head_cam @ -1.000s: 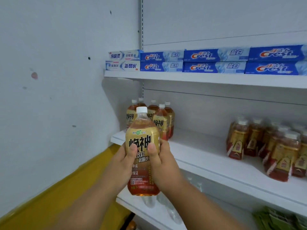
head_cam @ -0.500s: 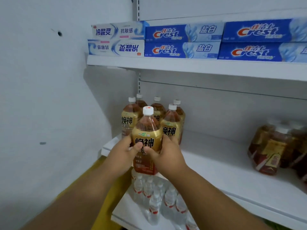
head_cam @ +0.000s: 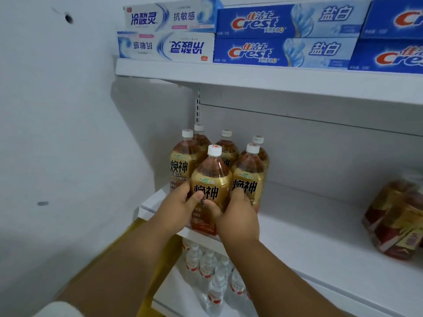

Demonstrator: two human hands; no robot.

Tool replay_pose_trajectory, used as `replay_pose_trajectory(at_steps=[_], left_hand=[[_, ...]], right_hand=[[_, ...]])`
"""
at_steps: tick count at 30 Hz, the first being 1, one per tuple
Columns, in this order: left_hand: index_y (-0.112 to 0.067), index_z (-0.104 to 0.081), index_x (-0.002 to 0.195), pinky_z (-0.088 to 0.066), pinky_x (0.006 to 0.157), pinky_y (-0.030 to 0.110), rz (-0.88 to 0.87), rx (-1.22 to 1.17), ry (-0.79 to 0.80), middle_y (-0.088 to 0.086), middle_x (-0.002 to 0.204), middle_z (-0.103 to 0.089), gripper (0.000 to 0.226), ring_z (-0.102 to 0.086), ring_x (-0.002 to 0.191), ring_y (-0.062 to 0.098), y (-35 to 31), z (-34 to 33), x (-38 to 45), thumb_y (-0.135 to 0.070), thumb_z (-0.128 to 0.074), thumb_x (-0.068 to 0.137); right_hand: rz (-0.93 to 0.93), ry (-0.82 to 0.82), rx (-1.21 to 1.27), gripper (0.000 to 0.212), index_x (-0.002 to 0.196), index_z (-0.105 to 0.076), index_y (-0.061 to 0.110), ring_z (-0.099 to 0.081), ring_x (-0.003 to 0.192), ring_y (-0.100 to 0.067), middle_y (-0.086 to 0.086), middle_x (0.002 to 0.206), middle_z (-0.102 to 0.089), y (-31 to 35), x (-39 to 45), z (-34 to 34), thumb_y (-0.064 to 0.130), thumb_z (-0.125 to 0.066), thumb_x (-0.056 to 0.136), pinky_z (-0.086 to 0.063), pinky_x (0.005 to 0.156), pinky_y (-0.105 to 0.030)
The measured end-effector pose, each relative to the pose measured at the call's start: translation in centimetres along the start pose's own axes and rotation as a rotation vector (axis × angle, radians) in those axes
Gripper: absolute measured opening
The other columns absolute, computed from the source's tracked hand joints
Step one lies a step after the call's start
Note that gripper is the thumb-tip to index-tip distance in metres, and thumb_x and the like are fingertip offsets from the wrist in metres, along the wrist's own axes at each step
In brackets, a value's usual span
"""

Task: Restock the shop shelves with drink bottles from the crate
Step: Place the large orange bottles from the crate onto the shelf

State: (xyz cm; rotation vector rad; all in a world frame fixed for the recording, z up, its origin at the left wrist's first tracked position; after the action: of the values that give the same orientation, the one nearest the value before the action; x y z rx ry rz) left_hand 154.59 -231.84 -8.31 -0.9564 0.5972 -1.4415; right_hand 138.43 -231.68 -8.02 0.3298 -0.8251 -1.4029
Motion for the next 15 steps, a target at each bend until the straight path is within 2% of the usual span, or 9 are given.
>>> replay_pose_trajectory(at_steps=[2, 3, 5, 6, 7, 8, 11, 13, 15], left_hand=[[-0.035, -0.050, 0.141, -0.050, 0.102, 0.043, 0.014, -0.005, -0.023, -0.006, 0.132, -0.063, 0.038, -0.057, 0.121, 0.017, -0.1, -0.2, -0.2, -0.042, -0.049, 0.104], [-0.037, -0.055, 0.134, -0.053, 0.096, 0.041, 0.017, -0.009, -0.092, -0.007, 0.125, -0.065, 0.032, -0.061, 0.115, 0.016, 0.0, -0.4, -0.4, -0.042, -0.053, 0.102], [-0.038, -0.060, 0.103, -0.053, 0.072, 0.031, 0.078, -0.050, -0.353, -0.011, 0.099, -0.069, 0.010, -0.067, 0.094, 0.012, 0.7, -0.9, -1.7, -0.044, -0.060, 0.096], [-0.034, -0.058, 0.090, -0.050, 0.062, 0.028, 0.139, -0.105, -0.460, -0.011, 0.084, -0.069, 0.017, -0.068, 0.083, 0.012, 0.9, -1.5, -2.7, -0.050, -0.060, 0.092], [-0.030, -0.059, 0.083, -0.049, 0.057, 0.030, 0.206, -0.177, -0.490, -0.007, 0.073, -0.068, 0.028, -0.068, 0.076, 0.015, 1.1, -2.3, -3.5, -0.057, -0.058, 0.089], [-0.025, -0.061, 0.078, -0.052, 0.057, 0.035, 0.267, -0.282, -0.447, -0.005, 0.069, -0.069, 0.037, -0.068, 0.072, 0.019, 1.3, -3.3, -3.8, -0.060, -0.055, 0.089], [-0.017, -0.072, 0.080, -0.061, 0.078, 0.051, 0.387, -0.520, -0.272, 0.004, 0.078, -0.076, 0.040, -0.073, 0.082, 0.029, 1.4, -5.6, -3.2, -0.050, -0.056, 0.098], [-0.017, -0.072, 0.083, -0.061, 0.082, 0.049, 0.397, -0.503, -0.295, 0.006, 0.084, -0.076, 0.041, -0.073, 0.086, 0.028, 1.4, -5.6, -2.5, -0.050, -0.054, 0.100], [-0.017, -0.070, 0.085, -0.058, 0.075, 0.042, 0.394, -0.434, -0.323, 0.006, 0.086, -0.075, 0.043, -0.072, 0.084, 0.025, 1.4, -5.4, -1.9, -0.052, -0.050, 0.101]], right_hand=[[0.000, 0.016, -0.038, 0.051, 0.097, -0.032, 0.028, -0.066, 0.085, -0.022, 0.005, 0.090, -0.061, -0.1, 0.0, -0.1, 0.068, -0.061, 0.085, -0.043, 0.056, -0.030], [0.004, 0.019, -0.058, 0.051, 0.096, -0.030, 0.029, -0.067, 0.082, -0.022, 0.007, 0.084, -0.059, -0.1, 0.1, -0.1, 0.069, -0.060, 0.085, -0.039, 0.051, -0.028], [0.021, 0.028, -0.095, 0.050, 0.095, -0.030, 0.028, -0.067, 0.077, -0.021, 0.008, 0.077, -0.056, 0.1, 0.3, 0.0, 0.068, -0.058, 0.087, -0.031, 0.044, -0.026], [0.030, 0.036, -0.107, 0.048, 0.096, -0.032, 0.027, -0.067, 0.076, -0.022, 0.007, 0.076, -0.058, 0.2, 0.4, 0.0, 0.068, -0.056, 0.088, -0.030, 0.044, -0.027], [0.034, 0.043, -0.113, 0.047, 0.096, -0.035, 0.025, -0.067, 0.075, -0.022, 0.006, 0.077, -0.060, 0.3, 0.5, -0.1, 0.067, -0.055, 0.089, -0.032, 0.045, -0.029], [0.034, 0.049, -0.118, 0.045, 0.096, -0.039, 0.024, -0.065, 0.074, -0.022, 0.005, 0.077, -0.060, 0.3, 0.6, -0.1, 0.067, -0.053, 0.090, -0.035, 0.048, -0.030], [0.033, 0.074, -0.163, 0.045, 0.091, -0.049, 0.022, -0.060, 0.070, -0.020, 0.005, 0.075, -0.058, 0.6, 0.8, -0.3, 0.066, -0.047, 0.094, -0.039, 0.055, -0.031], [0.028, 0.088, -0.182, 0.047, 0.095, -0.055, 0.019, -0.065, 0.075, -0.022, 0.000, 0.082, -0.066, 0.9, 0.9, -0.5, 0.064, -0.042, 0.097, -0.041, 0.058, -0.031], [0.031, 0.109, -0.211, 0.049, 0.100, -0.058, 0.016, -0.067, 0.081, -0.024, -0.004, 0.089, -0.069, 1.3, 1.0, -0.8, 0.059, -0.033, 0.102, -0.040, 0.059, -0.031]])
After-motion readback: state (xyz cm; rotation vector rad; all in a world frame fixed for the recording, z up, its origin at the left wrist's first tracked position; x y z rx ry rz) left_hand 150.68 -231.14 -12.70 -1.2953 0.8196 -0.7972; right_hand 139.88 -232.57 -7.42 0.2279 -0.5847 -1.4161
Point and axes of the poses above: each hand's wrist, its own x-axis towards the middle knuckle, its own z-axis out of the back of the hand, y = z × x, the point moved 3 cm from there along x, towards the middle knuckle
